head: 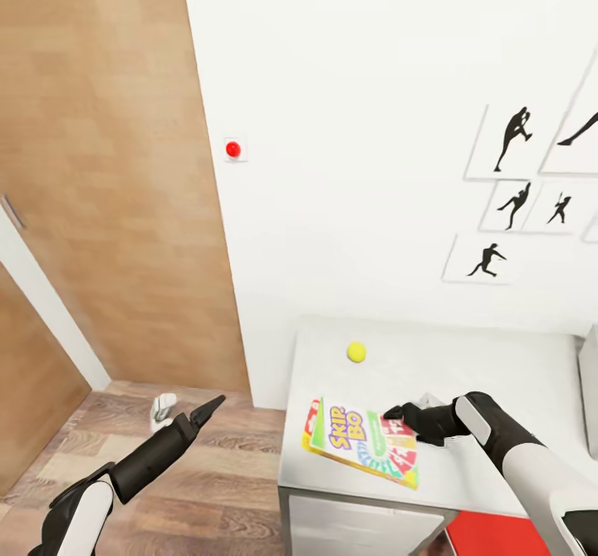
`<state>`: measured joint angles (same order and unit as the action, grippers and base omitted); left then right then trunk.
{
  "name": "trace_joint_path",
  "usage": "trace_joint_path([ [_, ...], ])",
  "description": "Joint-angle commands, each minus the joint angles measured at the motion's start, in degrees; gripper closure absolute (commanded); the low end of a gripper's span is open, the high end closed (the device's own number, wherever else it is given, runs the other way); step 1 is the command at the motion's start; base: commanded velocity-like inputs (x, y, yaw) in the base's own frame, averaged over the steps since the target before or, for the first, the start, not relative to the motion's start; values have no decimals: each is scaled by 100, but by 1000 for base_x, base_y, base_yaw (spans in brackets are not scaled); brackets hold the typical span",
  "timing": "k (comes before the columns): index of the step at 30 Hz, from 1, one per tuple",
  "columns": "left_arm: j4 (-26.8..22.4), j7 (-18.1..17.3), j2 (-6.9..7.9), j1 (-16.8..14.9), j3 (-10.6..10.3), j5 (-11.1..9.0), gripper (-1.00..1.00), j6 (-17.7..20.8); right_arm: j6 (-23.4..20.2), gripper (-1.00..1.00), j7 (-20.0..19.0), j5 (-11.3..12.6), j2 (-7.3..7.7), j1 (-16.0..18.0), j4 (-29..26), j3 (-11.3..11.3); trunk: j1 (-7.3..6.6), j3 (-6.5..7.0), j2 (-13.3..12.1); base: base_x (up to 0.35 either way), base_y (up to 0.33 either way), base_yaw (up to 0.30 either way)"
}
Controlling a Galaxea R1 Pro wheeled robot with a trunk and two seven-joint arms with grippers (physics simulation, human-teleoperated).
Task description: Put all the toys in the child's room - the three board games (two on the bed and one on the table), the two jigsaw puzzles on the table, and the tennis ball on the table - inside the toy box on the table in the child's room.
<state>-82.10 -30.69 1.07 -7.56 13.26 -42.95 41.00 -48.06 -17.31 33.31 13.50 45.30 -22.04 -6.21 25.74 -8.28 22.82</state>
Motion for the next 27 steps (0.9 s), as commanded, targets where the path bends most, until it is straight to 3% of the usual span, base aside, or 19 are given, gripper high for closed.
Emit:
trace_joint_path([
  [1,1,-7,-2,-8,4,-20,-100,40,-12,-100,-36,19,4,-4,-11,-17,5,-13,10,0,0,274],
  [12,1,-1,-2,-8,1,-20,-100,40,-13,-100,-36,19,4,-4,-11,-61,5,-9,10,0,0,242],
  [27,1,1,-6,-8,1,-20,-100,40,-17,-100,-36,23,9,0,-15,-79,5,-9,10,0,0,43],
])
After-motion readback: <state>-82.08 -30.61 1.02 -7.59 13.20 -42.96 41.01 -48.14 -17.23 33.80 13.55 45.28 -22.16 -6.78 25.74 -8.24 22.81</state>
